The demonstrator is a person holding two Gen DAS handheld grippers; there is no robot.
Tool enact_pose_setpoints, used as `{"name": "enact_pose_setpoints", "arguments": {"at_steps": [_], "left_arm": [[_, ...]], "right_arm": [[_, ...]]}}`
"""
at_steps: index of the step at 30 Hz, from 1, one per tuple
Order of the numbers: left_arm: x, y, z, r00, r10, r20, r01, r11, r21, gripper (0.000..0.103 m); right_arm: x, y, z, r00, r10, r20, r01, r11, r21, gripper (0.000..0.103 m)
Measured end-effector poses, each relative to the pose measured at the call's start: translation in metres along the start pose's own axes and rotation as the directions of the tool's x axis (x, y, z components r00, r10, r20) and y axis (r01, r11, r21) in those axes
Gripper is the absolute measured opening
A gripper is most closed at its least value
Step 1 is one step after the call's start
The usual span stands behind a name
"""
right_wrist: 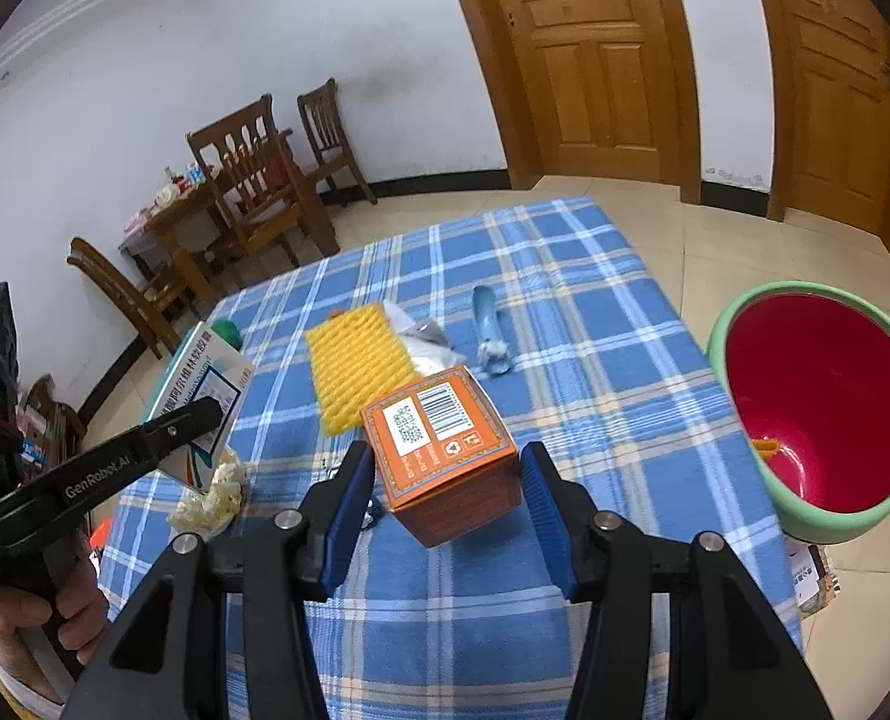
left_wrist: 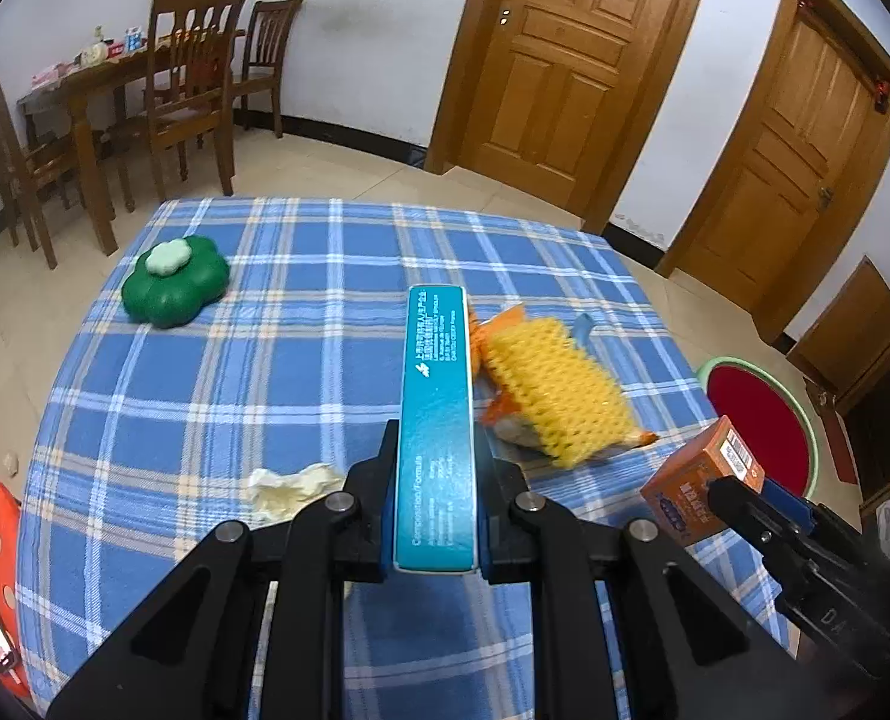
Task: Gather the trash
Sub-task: 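Carry the orange box with the right tool over the red bucket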
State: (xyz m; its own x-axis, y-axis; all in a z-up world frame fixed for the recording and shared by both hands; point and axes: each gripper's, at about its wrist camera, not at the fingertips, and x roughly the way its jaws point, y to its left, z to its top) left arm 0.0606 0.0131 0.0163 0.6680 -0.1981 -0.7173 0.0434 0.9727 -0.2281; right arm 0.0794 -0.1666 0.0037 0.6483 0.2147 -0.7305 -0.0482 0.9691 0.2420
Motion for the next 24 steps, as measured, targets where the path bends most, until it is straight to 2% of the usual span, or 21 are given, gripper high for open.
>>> {"name": "enact_pose_setpoints", "arguments": {"at_steps": [12,24], "left_arm": [[-0.004,-0.049,0.011,0.999,-0.041,0.026,0.038,0.995,0.095,0.018],[0.006,-0.11,0.018,0.997,-0.08,0.016,0.074,0.975,0.21,0.018]], "right_arm": [[-0.031,-0.03,0.01,0.996,-0.035,0.084,0.03,0.997,0.065,0.054],[-0.056,-0.076,0.014,0.984,-0.093,0.15,0.069,0.985,0.157,0.054]]}}
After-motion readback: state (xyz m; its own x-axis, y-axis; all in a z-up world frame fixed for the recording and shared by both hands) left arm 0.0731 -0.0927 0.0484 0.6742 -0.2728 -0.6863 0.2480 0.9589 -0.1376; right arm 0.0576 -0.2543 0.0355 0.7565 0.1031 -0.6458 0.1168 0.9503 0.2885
